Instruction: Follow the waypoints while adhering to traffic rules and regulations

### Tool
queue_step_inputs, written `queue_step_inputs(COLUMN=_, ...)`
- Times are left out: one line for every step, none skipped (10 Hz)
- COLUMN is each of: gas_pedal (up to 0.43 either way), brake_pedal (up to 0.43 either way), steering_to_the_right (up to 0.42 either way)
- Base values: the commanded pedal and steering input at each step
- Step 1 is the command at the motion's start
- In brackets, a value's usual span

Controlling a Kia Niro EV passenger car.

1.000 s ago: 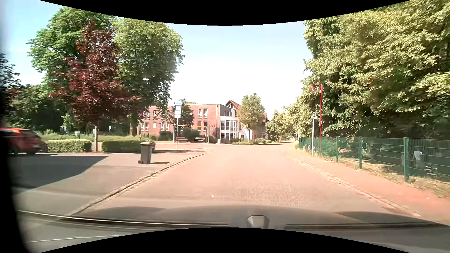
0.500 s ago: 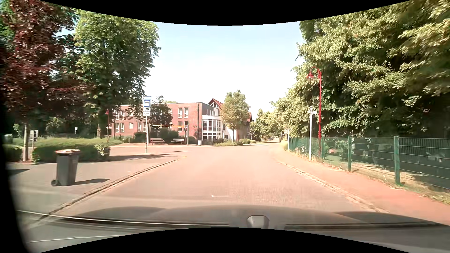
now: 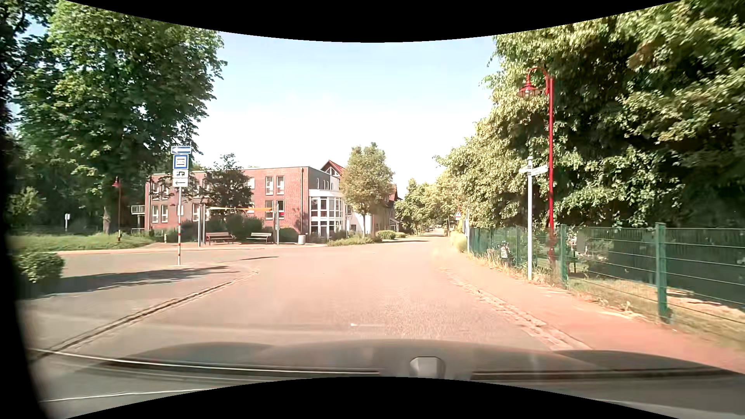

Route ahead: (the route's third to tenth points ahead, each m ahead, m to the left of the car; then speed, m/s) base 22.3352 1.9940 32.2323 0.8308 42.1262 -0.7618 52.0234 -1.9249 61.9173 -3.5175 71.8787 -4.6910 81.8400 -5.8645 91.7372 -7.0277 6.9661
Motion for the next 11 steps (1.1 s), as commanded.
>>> queue_step_inputs(gas_pedal=0.138, brake_pedal=0.006, steering_to_the_right=0.045)
queue_step_inputs(gas_pedal=0.130, brake_pedal=0.006, steering_to_the_right=0.038)
queue_step_inputs(gas_pedal=0.130, brake_pedal=0.006, steering_to_the_right=0.030)
queue_step_inputs(gas_pedal=0.130, brake_pedal=0.006, steering_to_the_right=0.025)
queue_step_inputs(gas_pedal=0.118, brake_pedal=0.006, steering_to_the_right=0.019)
queue_step_inputs(gas_pedal=0.118, brake_pedal=0.006, steering_to_the_right=0.016)
queue_step_inputs(gas_pedal=0.110, brake_pedal=0.006, steering_to_the_right=0.014)
queue_step_inputs(gas_pedal=0.079, brake_pedal=0.006, steering_to_the_right=0.013)
queue_step_inputs(gas_pedal=0.059, brake_pedal=0.006, steering_to_the_right=0.013)
queue_step_inputs(gas_pedal=0.059, brake_pedal=0.006, steering_to_the_right=0.012)
queue_step_inputs(gas_pedal=0.059, brake_pedal=0.006, steering_to_the_right=0.012)
